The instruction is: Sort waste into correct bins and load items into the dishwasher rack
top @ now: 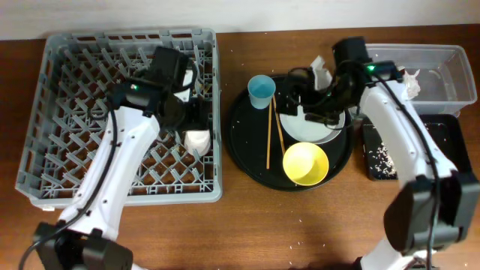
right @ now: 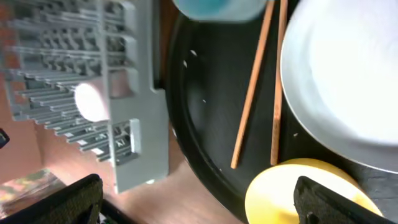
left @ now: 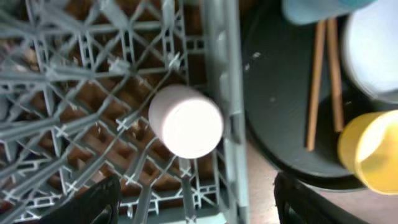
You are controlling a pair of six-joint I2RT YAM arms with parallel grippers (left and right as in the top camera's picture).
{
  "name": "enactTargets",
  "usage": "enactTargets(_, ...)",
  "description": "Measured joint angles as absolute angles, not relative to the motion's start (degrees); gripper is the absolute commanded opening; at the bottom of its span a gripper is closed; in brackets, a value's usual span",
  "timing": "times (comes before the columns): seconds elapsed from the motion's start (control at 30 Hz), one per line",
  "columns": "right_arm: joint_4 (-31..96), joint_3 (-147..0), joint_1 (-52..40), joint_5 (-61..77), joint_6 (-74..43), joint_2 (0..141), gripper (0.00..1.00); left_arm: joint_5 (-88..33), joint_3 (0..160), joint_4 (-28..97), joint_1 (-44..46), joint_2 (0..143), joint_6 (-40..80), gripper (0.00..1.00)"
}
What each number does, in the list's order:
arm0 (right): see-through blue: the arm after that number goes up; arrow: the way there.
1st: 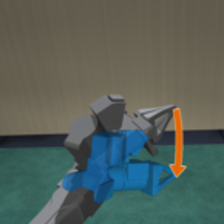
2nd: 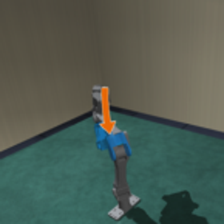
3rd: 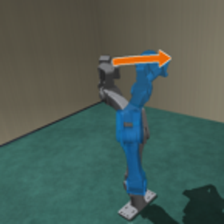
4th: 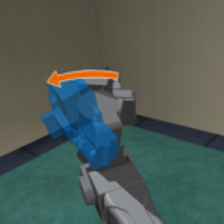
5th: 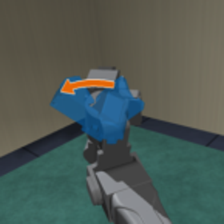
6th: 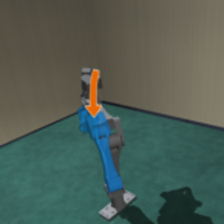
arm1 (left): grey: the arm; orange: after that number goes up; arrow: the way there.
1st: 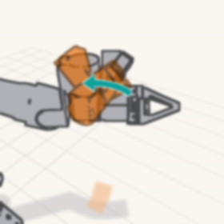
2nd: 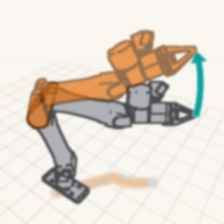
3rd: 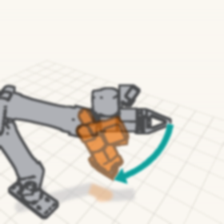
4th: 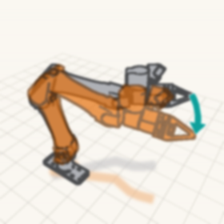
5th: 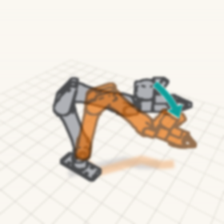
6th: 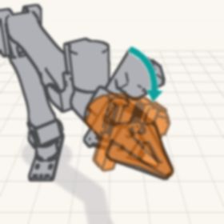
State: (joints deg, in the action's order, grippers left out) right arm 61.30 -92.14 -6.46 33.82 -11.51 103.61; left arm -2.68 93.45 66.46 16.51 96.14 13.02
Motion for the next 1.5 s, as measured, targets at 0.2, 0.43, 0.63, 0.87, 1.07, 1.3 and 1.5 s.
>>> enactTargets(0.2,66.1,-97.8,-6.5,22.9,-12.4,93.3,0.98,-4.3,96.6,66.1,22.1,96.1,13.0,0.79)
enactTargets(0.43,72.7,-98.9,-0.3,9.6,-21.1,82.5,0.99,-6.0,96.9,51.3,28.5,101.7,14.0,0.80)
enactTargets(0.63,74.7,-98.8,0.8,8.0,-22.3,82.1,0.98,-6.5,97.3,36.3,28.5,114.8,14.6,0.77)
enactTargets(0.87,69.8,-98.8,0.4,9.0,-22.5,86.3,0.99,-6.9,97.4,35.5,28.5,115.8,14.6,0.77)
enactTargets(1.07,59.9,-98.7,-5.9,10.8,-22.6,94.0,1.00,-7.1,98.1,37.0,27.2,115.8,14.7,0.77)
enactTargets(1.3,47.1,-98.7,-11.1,11.7,-27.5,107.0,0.87,-7.4,100.0,46.6,17.0,107.2,15.9,0.77)
enactTargets(1.5,39.7,-98.6,-11.2,11.7,-31.3,116.4,0.74,-7.3,101.4,51.6,13.4,101.1,16.1,0.77)
